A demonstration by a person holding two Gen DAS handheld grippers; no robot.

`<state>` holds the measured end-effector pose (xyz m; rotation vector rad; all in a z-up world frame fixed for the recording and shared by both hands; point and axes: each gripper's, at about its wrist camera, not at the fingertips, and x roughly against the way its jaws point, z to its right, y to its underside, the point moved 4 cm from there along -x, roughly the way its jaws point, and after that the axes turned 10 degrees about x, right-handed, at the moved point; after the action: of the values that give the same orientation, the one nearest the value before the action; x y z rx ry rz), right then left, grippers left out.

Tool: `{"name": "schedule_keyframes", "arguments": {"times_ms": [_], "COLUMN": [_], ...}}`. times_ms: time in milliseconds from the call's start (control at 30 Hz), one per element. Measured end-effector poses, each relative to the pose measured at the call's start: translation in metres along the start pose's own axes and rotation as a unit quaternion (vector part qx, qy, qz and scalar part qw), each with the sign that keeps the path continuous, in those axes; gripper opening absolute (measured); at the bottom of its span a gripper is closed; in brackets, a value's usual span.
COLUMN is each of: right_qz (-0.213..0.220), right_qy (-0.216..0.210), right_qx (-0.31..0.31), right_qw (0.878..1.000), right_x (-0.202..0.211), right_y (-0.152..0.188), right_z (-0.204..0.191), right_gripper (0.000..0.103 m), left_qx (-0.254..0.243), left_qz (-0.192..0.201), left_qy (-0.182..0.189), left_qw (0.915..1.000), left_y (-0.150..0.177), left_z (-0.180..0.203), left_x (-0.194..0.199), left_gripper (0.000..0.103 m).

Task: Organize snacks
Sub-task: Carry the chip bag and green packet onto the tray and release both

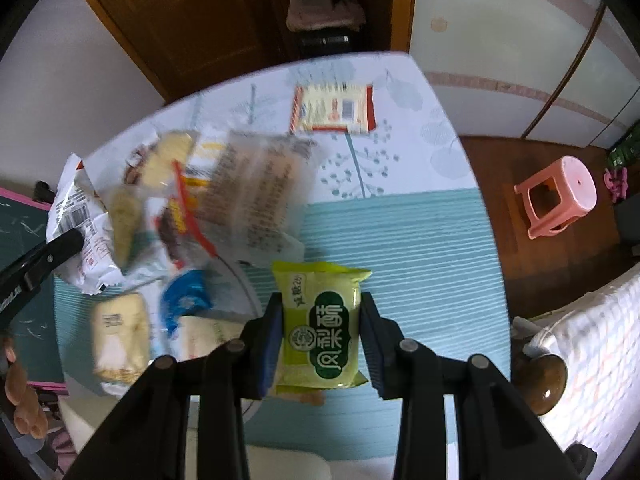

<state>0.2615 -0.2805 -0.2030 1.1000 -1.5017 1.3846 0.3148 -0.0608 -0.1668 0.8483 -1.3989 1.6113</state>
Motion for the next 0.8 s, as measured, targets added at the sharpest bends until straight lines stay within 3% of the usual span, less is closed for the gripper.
{"name": "schedule_keyframes", "arguments": {"times_ms": [233,467,800], "right_qz": [0.072,0.141,0.219], "right_qy": [-0.021,-0.047,-0.084], "right_qx": [0.023,0.054,0.068], "right_qw": [0.997,0.987,0.97], "right_x": [0.084,0.169,0.237], "right_y": [0.013,0.058,0.122], "right_z": [-0.019,-0.056,-0.09], "right_gripper": [0.036,0.037,0.037], "left_qx": [-0.047,-0.058,-0.058], "left_qz": [0.058,0.111,0.168], "left_qy": [0.019,0.023,0.028], "left_qw": [0.997,0.9919,0.9837], "left_y": [0.025,0.063,0.121], "left_z": [0.014,0.007,0.0], "left_x": [0.102,0.186,0.251], "left_gripper": [0.033,0.033,0.034]}}
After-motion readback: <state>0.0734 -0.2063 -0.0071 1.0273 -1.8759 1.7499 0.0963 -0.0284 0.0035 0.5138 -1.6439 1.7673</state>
